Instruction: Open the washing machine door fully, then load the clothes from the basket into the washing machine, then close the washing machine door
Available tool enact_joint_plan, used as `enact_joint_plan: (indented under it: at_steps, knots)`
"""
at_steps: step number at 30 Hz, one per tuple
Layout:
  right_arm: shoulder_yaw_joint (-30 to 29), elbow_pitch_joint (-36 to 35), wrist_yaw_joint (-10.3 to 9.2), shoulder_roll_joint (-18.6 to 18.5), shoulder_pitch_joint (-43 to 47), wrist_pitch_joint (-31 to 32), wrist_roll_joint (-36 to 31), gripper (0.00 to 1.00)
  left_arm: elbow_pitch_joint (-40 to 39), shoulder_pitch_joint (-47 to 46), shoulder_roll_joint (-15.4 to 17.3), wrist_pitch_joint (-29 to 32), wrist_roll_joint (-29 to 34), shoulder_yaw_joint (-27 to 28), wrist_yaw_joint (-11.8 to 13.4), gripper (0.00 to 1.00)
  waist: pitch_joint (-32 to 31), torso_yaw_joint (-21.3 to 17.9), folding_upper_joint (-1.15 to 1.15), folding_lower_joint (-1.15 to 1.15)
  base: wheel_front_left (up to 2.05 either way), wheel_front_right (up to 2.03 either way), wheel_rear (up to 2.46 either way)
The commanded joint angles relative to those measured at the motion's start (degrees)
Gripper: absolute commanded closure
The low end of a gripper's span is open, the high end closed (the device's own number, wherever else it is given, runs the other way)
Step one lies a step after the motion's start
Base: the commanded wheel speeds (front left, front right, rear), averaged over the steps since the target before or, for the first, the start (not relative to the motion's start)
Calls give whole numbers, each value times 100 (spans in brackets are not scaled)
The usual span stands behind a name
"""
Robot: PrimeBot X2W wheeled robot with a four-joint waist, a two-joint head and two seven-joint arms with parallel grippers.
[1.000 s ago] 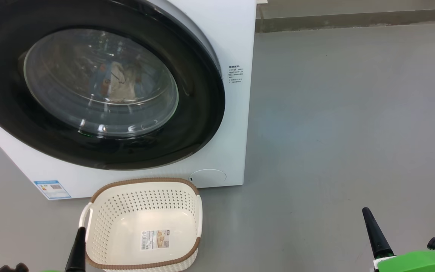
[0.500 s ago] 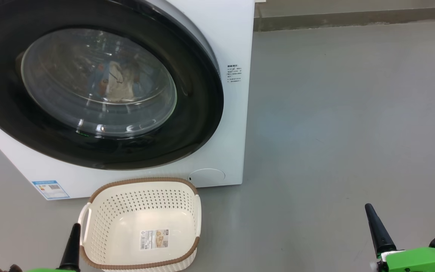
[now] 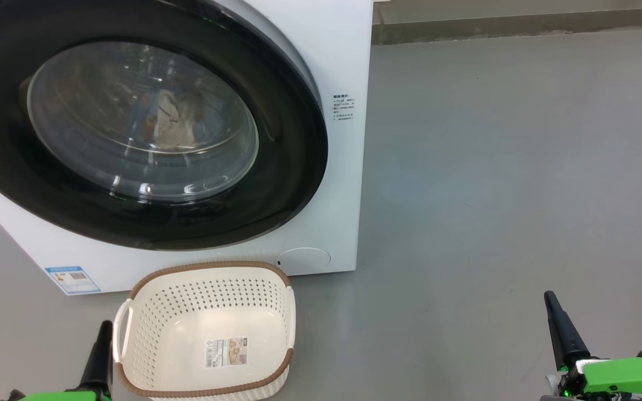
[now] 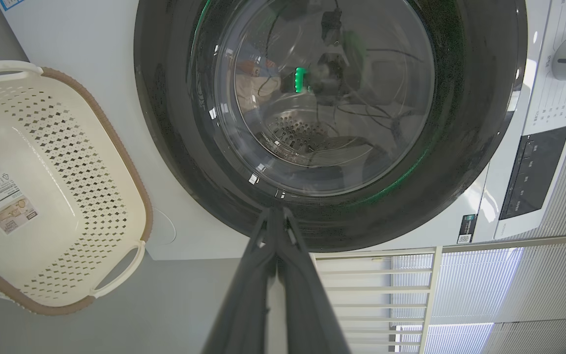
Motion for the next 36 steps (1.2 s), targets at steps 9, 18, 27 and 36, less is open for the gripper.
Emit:
enact_joint_plan:
  at_steps: [9,18,27,36]
  knots:
    - [63,-48,-8,-54,-352,129,654,100,-41,-365,34,139,-620,334,-203,100,11,-16,0,0,0,0,0]
    - [49,-47,-8,-43,-353,141,642,100,-41,-366,24,150,-608,348,-203,100,11,-16,0,0,0,0,0]
    - [33,-46,-8,-32,-354,154,629,100,-40,-368,13,163,-595,364,-203,100,11,-16,0,0,0,0,0]
    - [20,-45,-8,-23,-355,164,618,100,-40,-369,4,174,-584,377,-203,100,11,-16,0,0,0,0,0]
